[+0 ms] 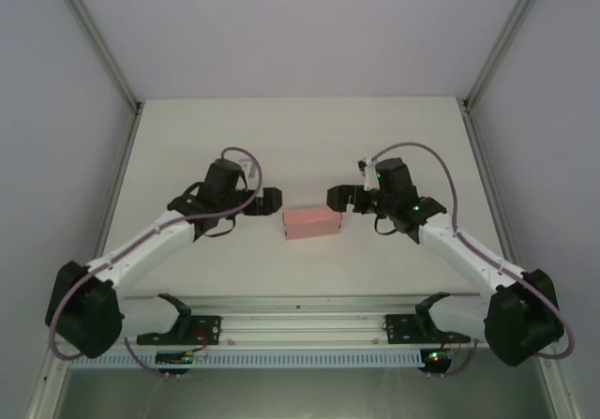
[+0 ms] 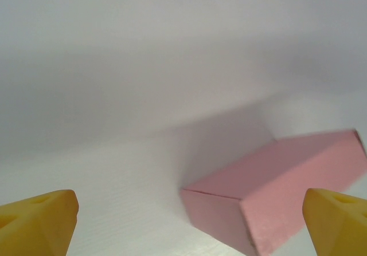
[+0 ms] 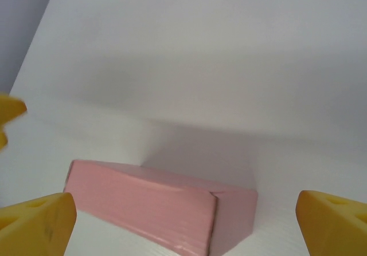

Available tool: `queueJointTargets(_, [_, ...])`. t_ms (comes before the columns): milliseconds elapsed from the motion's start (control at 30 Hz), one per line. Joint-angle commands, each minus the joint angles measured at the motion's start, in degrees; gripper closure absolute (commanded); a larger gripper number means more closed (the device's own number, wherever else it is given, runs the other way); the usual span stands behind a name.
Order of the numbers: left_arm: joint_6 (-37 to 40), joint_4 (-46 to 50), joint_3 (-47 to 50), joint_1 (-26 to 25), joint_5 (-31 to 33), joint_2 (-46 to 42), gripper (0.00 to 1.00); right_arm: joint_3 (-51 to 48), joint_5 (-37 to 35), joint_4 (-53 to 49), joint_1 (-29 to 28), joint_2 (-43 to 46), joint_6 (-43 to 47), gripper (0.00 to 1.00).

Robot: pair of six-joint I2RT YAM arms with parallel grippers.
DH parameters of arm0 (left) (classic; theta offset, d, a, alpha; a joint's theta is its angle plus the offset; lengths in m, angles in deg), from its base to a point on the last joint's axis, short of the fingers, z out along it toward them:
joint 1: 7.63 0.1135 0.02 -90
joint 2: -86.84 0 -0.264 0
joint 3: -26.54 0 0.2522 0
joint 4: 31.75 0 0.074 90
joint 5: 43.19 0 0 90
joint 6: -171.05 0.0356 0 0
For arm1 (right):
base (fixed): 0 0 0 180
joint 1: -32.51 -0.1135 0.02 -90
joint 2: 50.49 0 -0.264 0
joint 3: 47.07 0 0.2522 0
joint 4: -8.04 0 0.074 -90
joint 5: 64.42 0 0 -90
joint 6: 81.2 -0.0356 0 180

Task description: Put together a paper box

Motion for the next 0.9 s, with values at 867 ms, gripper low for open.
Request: queueJointTargets(867, [0.43, 12.52, 4.33, 11.33, 14.91, -14.37, 0.0, 37.9, -7.24, -40.61, -16.55, -39.3, 77.31, 0.28])
